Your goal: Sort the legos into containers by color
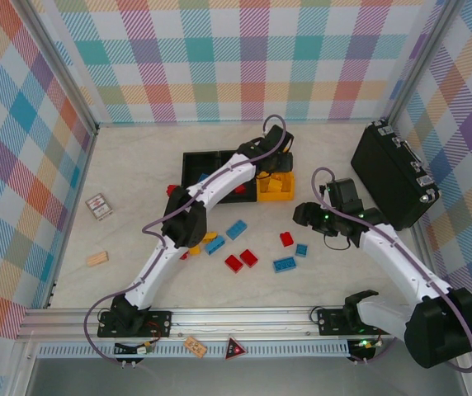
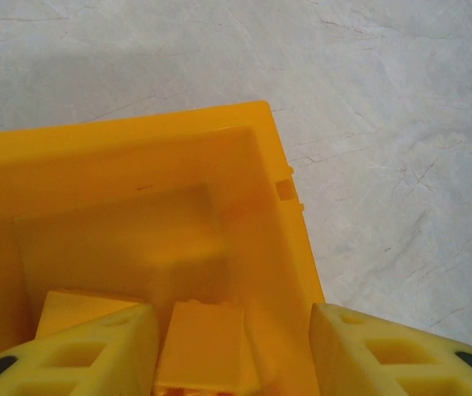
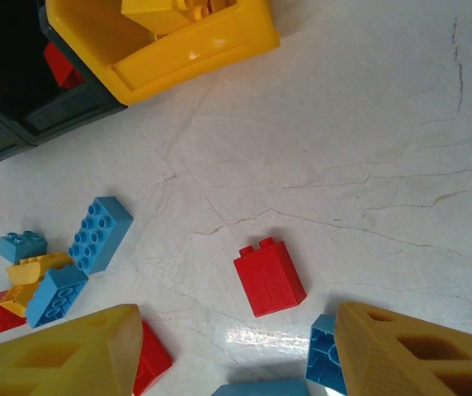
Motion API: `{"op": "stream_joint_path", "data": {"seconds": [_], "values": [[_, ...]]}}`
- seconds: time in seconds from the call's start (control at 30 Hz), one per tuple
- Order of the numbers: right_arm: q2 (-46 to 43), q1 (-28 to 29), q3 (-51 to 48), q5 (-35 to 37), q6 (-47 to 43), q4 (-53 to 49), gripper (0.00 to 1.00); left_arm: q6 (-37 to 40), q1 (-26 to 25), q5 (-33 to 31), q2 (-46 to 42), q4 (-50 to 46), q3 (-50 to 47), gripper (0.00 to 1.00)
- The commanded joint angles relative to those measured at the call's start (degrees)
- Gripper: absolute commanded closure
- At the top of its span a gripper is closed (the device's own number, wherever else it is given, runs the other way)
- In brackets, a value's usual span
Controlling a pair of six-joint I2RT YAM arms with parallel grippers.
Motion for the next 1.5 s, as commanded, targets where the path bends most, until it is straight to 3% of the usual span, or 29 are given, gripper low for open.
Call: {"op": "stream_joint_path", "data": {"seconds": [0.0,0.43,0.7,1.2,1.47], "values": [[-1.78,-0.49,-0.12,-0.78,-0.45,-1.42,0.37,0.59,-0.78,0.97,-8.79,-1.29,-4.70,0.49],[-3.30,0.07,-0.02,-6.52,-1.99,-2.28,0.37,-0.83,-1.99,0.48,-39.21,6.87,-44.40,0.48],[-1.97,7.27,1.71,-7.31,-3.60,-2.23,0.37,-2.93,-1.99,-2.51,-52.45,5.79,-60.90,0.46],[1.72,19.19,0.03,-5.55,-1.71,2.15,0.37,-14.95,-2.02,-8.47,-73.46,4.40,-89.14,0.44],[4.78,20.86,-0.07,-5.28,-0.56,4.39,0.37,-21.16,-3.85,-9.57,-76.05,6.59,-97.27,0.44]]}}
